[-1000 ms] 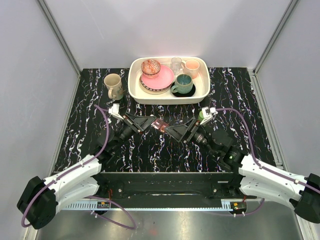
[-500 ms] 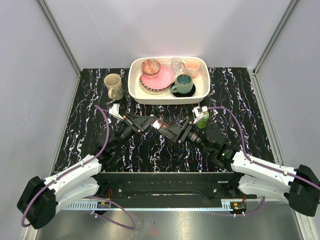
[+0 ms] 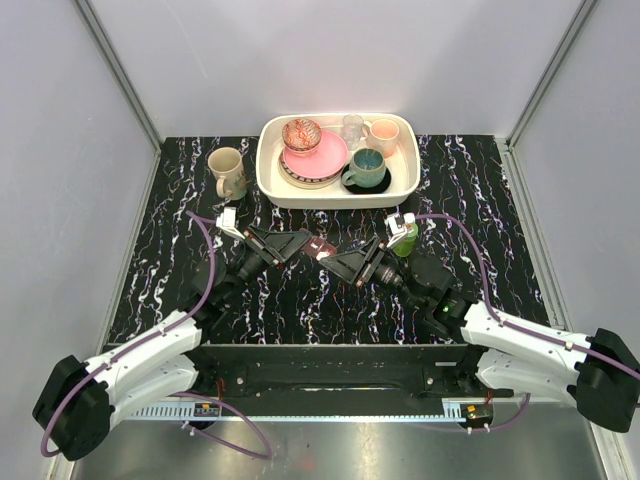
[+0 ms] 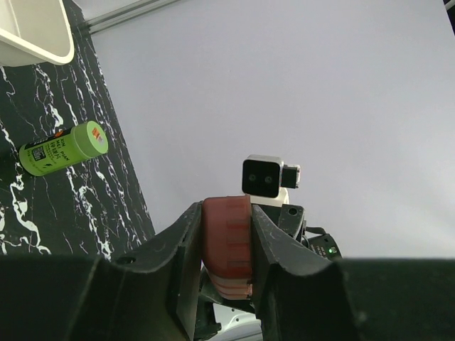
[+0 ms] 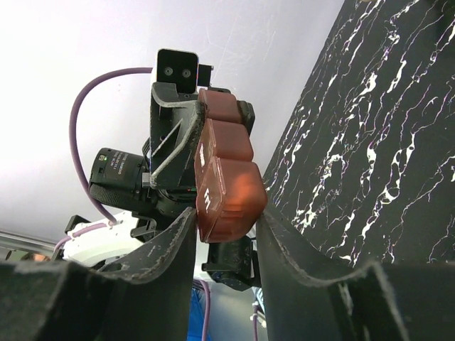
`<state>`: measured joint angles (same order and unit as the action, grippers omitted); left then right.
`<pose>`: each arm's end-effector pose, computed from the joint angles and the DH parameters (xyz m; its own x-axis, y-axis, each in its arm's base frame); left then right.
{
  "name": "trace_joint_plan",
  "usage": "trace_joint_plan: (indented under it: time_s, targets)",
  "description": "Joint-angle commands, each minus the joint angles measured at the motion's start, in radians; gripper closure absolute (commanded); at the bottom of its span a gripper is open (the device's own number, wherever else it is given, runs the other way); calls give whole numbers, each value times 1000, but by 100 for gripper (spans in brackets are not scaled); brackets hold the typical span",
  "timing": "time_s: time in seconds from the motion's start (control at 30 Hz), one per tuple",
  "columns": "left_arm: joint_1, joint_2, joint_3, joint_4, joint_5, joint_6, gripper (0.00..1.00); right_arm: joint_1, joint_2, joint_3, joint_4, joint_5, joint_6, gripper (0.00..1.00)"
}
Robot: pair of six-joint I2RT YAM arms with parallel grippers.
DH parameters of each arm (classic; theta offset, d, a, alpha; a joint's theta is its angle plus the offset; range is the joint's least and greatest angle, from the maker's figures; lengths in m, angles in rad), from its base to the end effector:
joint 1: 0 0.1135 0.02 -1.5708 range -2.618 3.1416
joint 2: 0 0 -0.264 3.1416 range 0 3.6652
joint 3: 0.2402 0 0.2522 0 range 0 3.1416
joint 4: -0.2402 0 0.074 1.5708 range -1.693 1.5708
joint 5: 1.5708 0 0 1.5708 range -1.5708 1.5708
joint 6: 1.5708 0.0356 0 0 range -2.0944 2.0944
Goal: Sort the pills into containers
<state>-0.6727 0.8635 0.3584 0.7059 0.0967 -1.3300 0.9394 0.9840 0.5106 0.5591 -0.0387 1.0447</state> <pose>0.1536 -0.1267 0.2700 -0.6370 -0.7284 -0.2524 0.3171 0.0509 -0.9470 0.1337 0.1852 0.2844 -0.6918 0.5179 -0.5032 -0.4602 0.2208 0.8599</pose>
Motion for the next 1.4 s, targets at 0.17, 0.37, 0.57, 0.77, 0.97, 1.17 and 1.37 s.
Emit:
trace_joint_plan:
  time_s: [0.17, 0.37, 0.57, 0.77, 0.97, 1.17, 1.37]
  targets:
    - [-4, -18, 4, 44, -6, -9, 100, -5, 1, 6, 76, 0, -9, 66]
    - [-5, -20, -2, 44, -8, -12, 100, -5, -2, 5, 73, 2, -12, 78]
    - [-5, -32, -1, 35, -9, -14, 100, -5, -11, 14, 33, 17, -21, 34]
    - [-7, -46, 1, 24, -5, -17, 100, -5, -19, 25, 22, 31, -40, 36]
    - [-11, -61, -13, 15, 0, -24, 100, -7, -8, 35, 19, 20, -46, 51]
    - [-19, -69, -35, 18, -5, -34, 100, -7, -4, 32, 35, 11, -52, 69]
    - [-24, -66, -38, 21, -6, -37, 100, -5, -4, 28, 41, 8, -49, 88]
